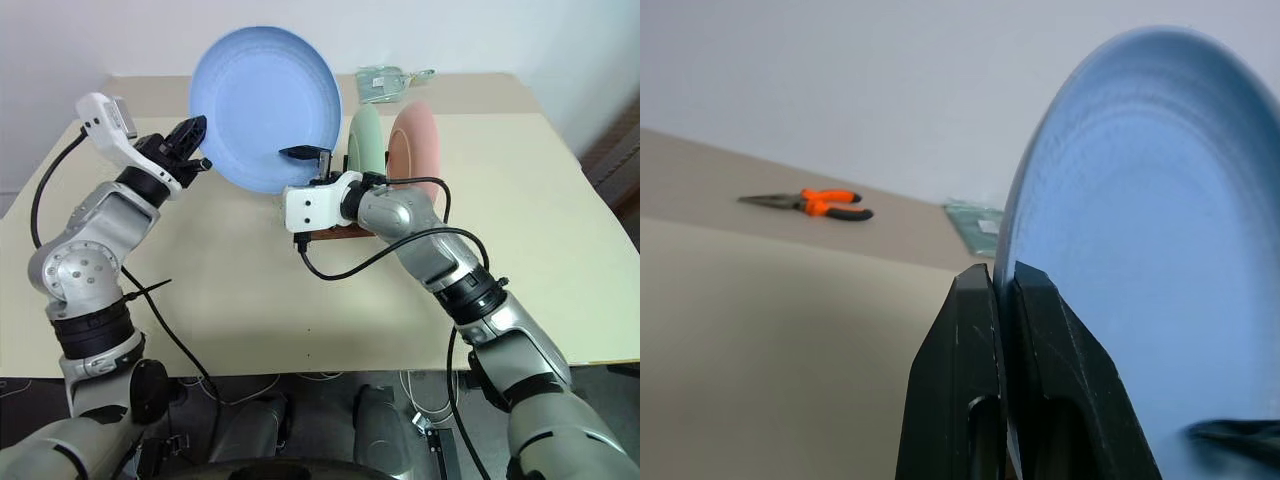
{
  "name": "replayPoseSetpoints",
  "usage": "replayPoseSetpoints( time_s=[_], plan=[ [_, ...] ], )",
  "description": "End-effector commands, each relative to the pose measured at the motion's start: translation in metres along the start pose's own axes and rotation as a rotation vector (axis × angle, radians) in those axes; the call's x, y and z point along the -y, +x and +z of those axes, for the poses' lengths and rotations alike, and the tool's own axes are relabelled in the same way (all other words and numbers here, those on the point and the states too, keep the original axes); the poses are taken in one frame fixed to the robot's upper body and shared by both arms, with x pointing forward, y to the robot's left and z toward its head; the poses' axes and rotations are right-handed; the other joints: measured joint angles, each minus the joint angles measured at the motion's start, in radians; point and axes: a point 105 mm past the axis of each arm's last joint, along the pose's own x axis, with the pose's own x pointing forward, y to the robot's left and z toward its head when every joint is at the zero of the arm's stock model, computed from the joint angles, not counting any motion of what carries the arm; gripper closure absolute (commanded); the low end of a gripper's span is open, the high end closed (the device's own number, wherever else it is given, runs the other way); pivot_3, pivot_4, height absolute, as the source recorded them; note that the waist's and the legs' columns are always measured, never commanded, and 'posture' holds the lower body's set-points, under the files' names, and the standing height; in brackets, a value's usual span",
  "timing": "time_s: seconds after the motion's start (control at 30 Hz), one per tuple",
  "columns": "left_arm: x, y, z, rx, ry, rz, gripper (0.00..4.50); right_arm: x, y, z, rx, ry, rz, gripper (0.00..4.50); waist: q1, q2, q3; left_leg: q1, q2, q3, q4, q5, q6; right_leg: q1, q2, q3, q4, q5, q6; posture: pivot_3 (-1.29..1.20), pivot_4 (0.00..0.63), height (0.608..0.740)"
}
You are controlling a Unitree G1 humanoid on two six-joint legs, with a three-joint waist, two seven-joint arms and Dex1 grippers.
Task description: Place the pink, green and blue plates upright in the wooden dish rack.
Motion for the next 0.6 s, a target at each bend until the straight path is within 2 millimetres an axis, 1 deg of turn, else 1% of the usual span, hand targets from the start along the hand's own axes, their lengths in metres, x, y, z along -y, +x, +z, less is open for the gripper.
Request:
replayPoseSetpoints(
  time_s=[0.03, 0.1, 0.17, 0.2, 0.23, 0.27, 0.33, 0.37, 0.4, 0.43, 0.47, 0.5, 0.53, 0.6],
  plan=[
    [0.017, -0.005, 0.023, 0.066, 0.018, -0.071, 4.5, 0.019, 0.002, 0.0, -0.007, -0.095, -0.072, 1.33, 0.0, 0.0, 0.0, 0.0, 0.0, 0.0, 0.0, 0.0, 0.0, 0.0, 0.0, 0.0, 0.0, 0.0, 0.0, 0.0, 0.15, 0.74],
    [0.017, -0.007, 0.024, 0.073, -0.001, -0.078, 4.5, 0.022, 0.002, -0.001, -0.007, -0.112, -0.09, 2.29, 0.0, 0.0, 0.0, 0.0, 0.0, 0.0, 0.0, 0.0, 0.0, 0.0, 0.0, 0.0, 0.0, 0.0, 0.0, 0.0, 0.15, 0.74],
    [0.016, -0.009, 0.027, 0.102, -0.038, -0.088, 3.83, 0.026, 0.002, 0.002, 0.007, -0.127, -0.11, 3.42, 0.0, 0.0, 0.0, 0.0, 0.0, 0.0, 0.0, 0.0, 0.0, 0.0, 0.0, 0.0, 0.0, 0.0, 0.0, 0.0, 0.15, 0.74],
    [0.016, -0.01, 0.03, 0.123, -0.06, -0.088, 3.53, 0.027, 0.002, 0.004, 0.018, -0.135, -0.119, 3.86, 0.0, 0.0, 0.0, 0.0, 0.0, 0.0, 0.0, 0.0, -0.001, 0.0, 0.0, 0.0, 0.0, 0.0, 0.0, 0.0, 0.15, 0.74],
    [0.015, -0.011, 0.032, 0.137, -0.073, -0.087, 3.03, 0.028, 0.002, 0.005, 0.025, -0.141, -0.124, 4.37, 0.0, 0.0, 0.0, 0.0, 0.0, 0.0, 0.0, 0.001, -0.001, 0.0, 0.0, 0.0, 0.0, 0.0, 0.0, 0.0, 0.15, 0.74],
    [0.011, -0.01, 0.042, 0.189, -0.109, -0.063, 2.55, 0.03, 0.001, 0.008, 0.038, -0.141, -0.135, 4.5, 0.0, 0.0, 0.0, 0.0, 0.0, 0.0, 0.0, 0.001, -0.001, 0.0, 0.0, 0.0, 0.0, 0.0, 0.0, 0.0, 0.15, 0.74],
    [-0.01, -0.012, 0.066, 0.323, -0.196, 0.028, 1.56, 0.035, 0.0, 0.018, 0.09, -0.097, -0.173, 4.5, 0.001, -0.001, 0.001, 0.0, 0.0, 0.0, 0.0, 0.001, -0.001, 0.0, 0.0, 0.0, 0.0, 0.0, 0.0, 0.0, 0.15, 0.74],
    [-0.017, -0.014, 0.072, 0.365, -0.223, 0.058, 1.05, 0.037, -0.001, 0.022, 0.108, -0.078, -0.187, 4.5, 0.001, -0.003, 0.002, 0.0, 0.0, -0.001, 0.0, 0.001, -0.001, 0.0, 0.001, 0.0, 0.0, 0.0, 0.0, 0.0, 0.15, 0.74],
    [-0.029, -0.017, 0.08, 0.409, -0.246, 0.104, 0.62, 0.04, -0.002, 0.025, 0.129, -0.051, -0.208, 4.5, -0.002, -0.003, 0.002, 0.0, 0.0, -0.001, 0.0, 0.001, -0.002, 0.0, 0.002, 0.0, 0.0, 0.001, -0.001, 0.0, 0.15, 0.74],
    [-0.036, -0.019, 0.084, 0.434, -0.26, 0.133, 0.62, 0.042, -0.004, 0.027, 0.141, -0.036, -0.221, 4.5, -0.002, -0.003, 0.002, 0.0, 0.001, -0.001, 0.0, 0.001, -0.002, 0.0, 0.002, 0.0, 0.0, 0.001, -0.001, 0.0, 0.15, 0.74],
    [-0.05, -0.024, 0.089, 0.458, -0.218, 0.191, 0.62, 0.046, -0.007, 0.032, 0.174, 0.036, -0.248, 4.5, -0.001, -0.003, 0.002, 0.001, 0.001, -0.001, -0.001, 0.002, -0.003, 0.0, 0.002, 0.0, 0.0, 0.001, -0.001, 0.0, 0.15, 0.74],
    [-0.061, -0.029, 0.089, 0.454, -0.132, 0.239, 0.62, 0.051, -0.012, 0.037, 0.217, 0.132, -0.277, 4.5, -0.002, -0.003, 0.002, 0.001, 0.001, -0.001, -0.001, 0.002, -0.004, 0.0, 0.002, 0.0, 0.0, 0.001, -0.001, 0.0, 0.15, 0.74],
    [-0.07, -0.033, 0.084, 0.416, -0.007, 0.274, 0.62, 0.057, -0.018, 0.042, 0.266, 0.253, -0.301, 4.5, -0.006, -0.003, 0.002, 0.001, 0.001, -0.001, -0.001, 0.003, -0.004, 0.0, 0.002, 0.0, 0.0, 0.001, -0.001, 0.0, 0.15, 0.74],
    [-0.079, -0.037, 0.058, 0.29, 0.174, 0.28, 0.62, 0.063, -0.031, 0.052, 0.369, 0.505, -0.307, 4.5, -0.006, -0.002, 0.002, 0.001, 0.001, 0.0, -0.002, 0.003, -0.005, 0.0, 0.003, 0.002, 0.0, 0.001, -0.001, 0.0, 0.15, 0.74]
  ],
)
